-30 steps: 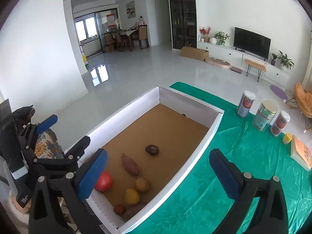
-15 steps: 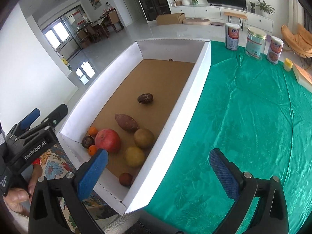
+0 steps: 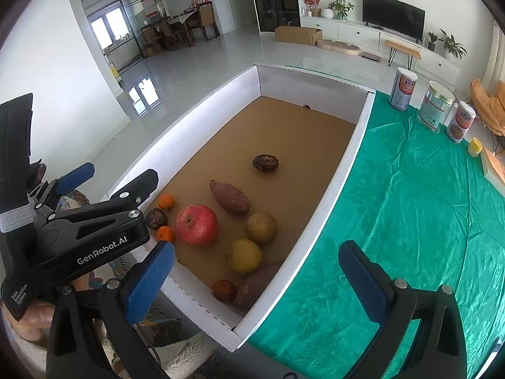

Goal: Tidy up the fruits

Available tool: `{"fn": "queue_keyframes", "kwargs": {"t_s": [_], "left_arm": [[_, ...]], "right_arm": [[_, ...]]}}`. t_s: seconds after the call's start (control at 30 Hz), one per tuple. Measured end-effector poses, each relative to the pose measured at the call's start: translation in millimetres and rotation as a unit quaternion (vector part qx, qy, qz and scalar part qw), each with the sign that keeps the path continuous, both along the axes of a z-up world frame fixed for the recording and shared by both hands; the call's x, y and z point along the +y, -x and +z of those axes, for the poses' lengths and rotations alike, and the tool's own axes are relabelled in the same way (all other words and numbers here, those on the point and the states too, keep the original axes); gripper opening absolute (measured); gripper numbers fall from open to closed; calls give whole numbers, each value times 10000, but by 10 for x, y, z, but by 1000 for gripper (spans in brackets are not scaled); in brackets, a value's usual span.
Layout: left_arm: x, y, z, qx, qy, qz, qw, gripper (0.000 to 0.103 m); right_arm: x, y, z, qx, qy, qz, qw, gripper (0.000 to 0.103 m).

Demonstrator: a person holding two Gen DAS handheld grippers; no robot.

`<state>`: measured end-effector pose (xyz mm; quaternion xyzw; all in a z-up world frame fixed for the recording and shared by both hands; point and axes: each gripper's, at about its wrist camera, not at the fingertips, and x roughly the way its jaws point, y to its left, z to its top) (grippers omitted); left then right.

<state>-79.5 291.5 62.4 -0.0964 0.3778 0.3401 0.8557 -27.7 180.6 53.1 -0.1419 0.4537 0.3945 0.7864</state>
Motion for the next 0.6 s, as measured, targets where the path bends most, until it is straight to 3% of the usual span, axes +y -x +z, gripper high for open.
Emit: {"fn": "queue_keyframes", "kwargs": {"t_s": [0.3,0.6], "left_arm": [[106,1,-56,40,331,-34,9994,102],[140,16,-88,91,335,2,9994,102]], "right_arm": [[66,-63,-24,126,103,-139,9998,103],[117,-91,-82,118,249,-159,9995,103]]}}
